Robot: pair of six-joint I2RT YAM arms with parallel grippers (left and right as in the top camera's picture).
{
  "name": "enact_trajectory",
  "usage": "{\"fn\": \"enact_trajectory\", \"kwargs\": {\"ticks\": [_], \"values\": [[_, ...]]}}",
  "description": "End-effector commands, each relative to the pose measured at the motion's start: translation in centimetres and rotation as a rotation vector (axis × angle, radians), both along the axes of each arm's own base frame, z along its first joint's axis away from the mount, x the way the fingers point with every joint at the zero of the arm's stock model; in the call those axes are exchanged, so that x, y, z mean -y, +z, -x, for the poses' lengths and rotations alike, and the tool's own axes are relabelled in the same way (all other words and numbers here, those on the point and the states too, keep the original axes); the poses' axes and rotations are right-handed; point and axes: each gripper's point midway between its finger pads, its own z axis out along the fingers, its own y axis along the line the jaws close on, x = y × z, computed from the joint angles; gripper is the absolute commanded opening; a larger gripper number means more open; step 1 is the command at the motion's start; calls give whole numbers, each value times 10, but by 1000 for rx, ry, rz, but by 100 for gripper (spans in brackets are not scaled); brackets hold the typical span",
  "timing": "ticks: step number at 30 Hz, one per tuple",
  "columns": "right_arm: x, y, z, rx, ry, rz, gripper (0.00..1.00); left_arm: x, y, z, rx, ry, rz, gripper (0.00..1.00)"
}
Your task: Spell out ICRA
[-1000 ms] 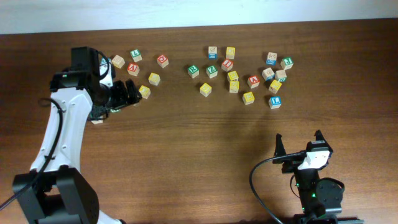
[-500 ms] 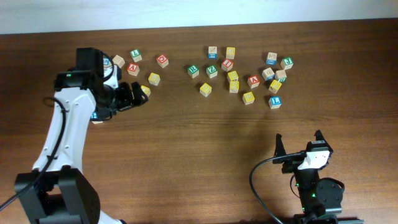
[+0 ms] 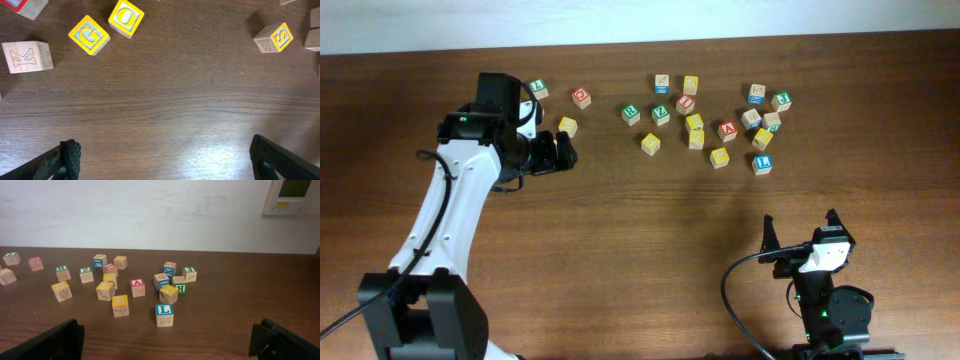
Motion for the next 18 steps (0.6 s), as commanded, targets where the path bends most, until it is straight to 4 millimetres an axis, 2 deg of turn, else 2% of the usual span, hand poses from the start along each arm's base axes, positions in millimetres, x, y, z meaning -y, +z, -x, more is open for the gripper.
{"fn": "enact_trajectory", "kwargs": {"ticks": [1, 3, 7, 11, 15, 18], "values": [[3, -2, 0, -4, -13, -4, 98, -3, -6, 1, -12, -3, -18, 99], [3, -2, 0, -4, -13, -4, 98, -6, -6, 0, -12, 16, -33, 99], [3, -2, 0, -4, -13, -4, 98, -25, -7, -5, -1, 146, -109, 99], [3, -2, 0, -4, -13, -4, 98, -25, 3, -30, 105, 155, -102, 99], [3, -2, 0, -4, -13, -4, 98, -55, 7, -35, 145, 223, -262, 99], [3, -2, 0, -4, -13, -4, 98, -63, 8, -36, 153, 241, -304, 99]]}}
